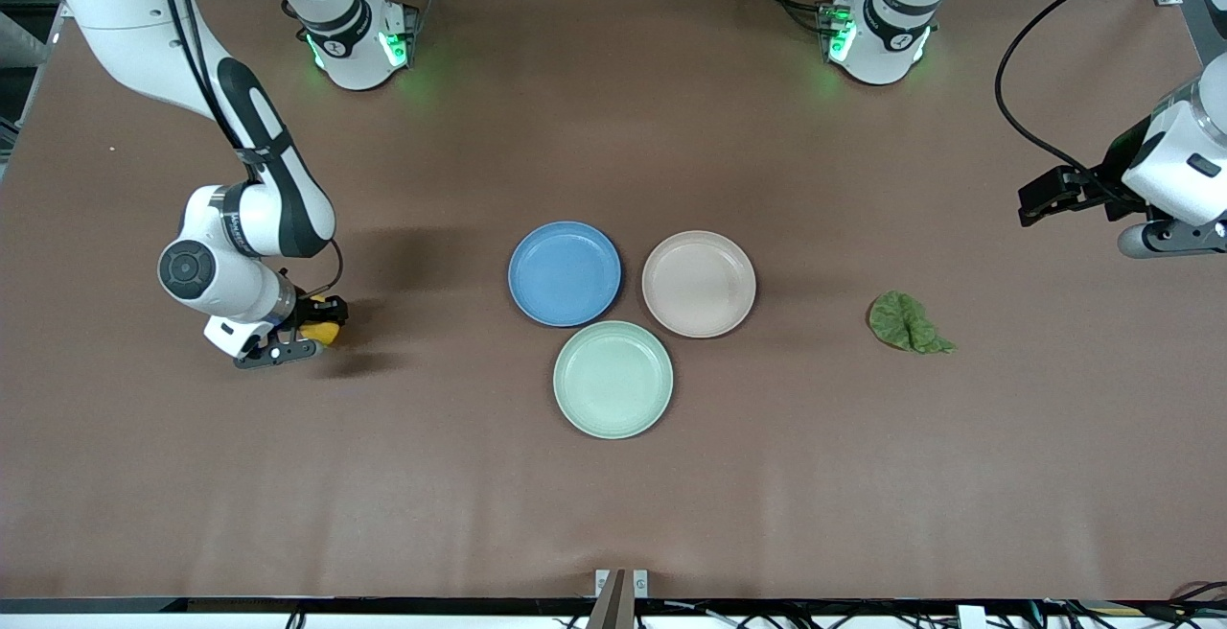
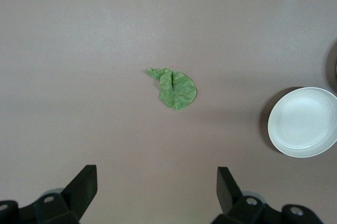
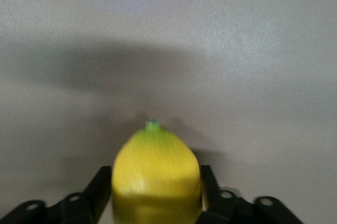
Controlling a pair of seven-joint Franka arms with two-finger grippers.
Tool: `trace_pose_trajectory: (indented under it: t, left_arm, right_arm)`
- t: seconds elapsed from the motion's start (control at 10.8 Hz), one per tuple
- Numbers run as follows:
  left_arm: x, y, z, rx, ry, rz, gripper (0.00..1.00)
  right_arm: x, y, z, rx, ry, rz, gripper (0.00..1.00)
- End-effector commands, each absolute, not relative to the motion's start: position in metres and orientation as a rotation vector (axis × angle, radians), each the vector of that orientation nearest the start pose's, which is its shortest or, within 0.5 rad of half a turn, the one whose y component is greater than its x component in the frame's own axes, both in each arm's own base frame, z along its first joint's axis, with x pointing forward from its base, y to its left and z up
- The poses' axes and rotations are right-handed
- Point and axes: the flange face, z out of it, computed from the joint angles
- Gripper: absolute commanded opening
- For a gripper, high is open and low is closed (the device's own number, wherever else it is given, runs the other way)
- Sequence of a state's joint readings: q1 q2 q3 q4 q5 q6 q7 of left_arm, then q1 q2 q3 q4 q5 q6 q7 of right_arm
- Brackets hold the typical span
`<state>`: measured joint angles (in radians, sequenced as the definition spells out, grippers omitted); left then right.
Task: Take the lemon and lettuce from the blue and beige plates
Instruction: 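Lower the lemon and open the right gripper onto the table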
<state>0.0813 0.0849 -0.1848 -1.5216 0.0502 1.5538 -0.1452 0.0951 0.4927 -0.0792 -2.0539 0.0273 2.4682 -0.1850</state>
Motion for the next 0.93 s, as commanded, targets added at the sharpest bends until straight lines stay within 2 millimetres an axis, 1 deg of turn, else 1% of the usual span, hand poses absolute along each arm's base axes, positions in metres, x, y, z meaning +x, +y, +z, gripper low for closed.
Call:
trace_pose_trajectory:
  t: [0.0, 0.09, 0.28, 0.47, 0.56, 0.65, 0.84]
  left_arm:
    - [0.570, -0.045, 0.607, -3.101, -0.032, 0.082, 1.00]
    - [0.570, -0.045, 0.607, -3.102, -0.032, 0.083, 1.00]
    - [0.570, -0.047, 0.608, -3.103, -0.044, 0.078, 1.00]
    - [0.571, -0.047, 0.608, -3.104, -0.044, 0.078, 1.00]
    - [0.572, -0.047, 0.608, -3.108, -0.042, 0.074, 1.00]
    - [0.572, -0.047, 0.607, -3.106, -0.042, 0.076, 1.00]
    - [0.572, -0.045, 0.607, -3.105, -0.035, 0.076, 1.00]
  right_arm:
    - [0.598, 0.008, 0.218, -3.127, -0.293, 0.061, 1.00]
    - [0.604, 0.009, 0.237, -3.125, -0.294, 0.058, 1.00]
    - [0.619, 0.010, 0.282, -3.109, -0.284, 0.125, 1.00]
    - [0.629, 0.011, 0.334, -3.101, -0.260, 0.182, 1.00]
    - [0.633, 0.005, 0.360, -3.103, -0.246, 0.210, 1.00]
    - [0.639, 0.009, 0.388, -3.106, -0.257, 0.241, 1.00]
    - [0.644, 0.014, 0.436, -3.116, -0.264, 0.285, 1.00]
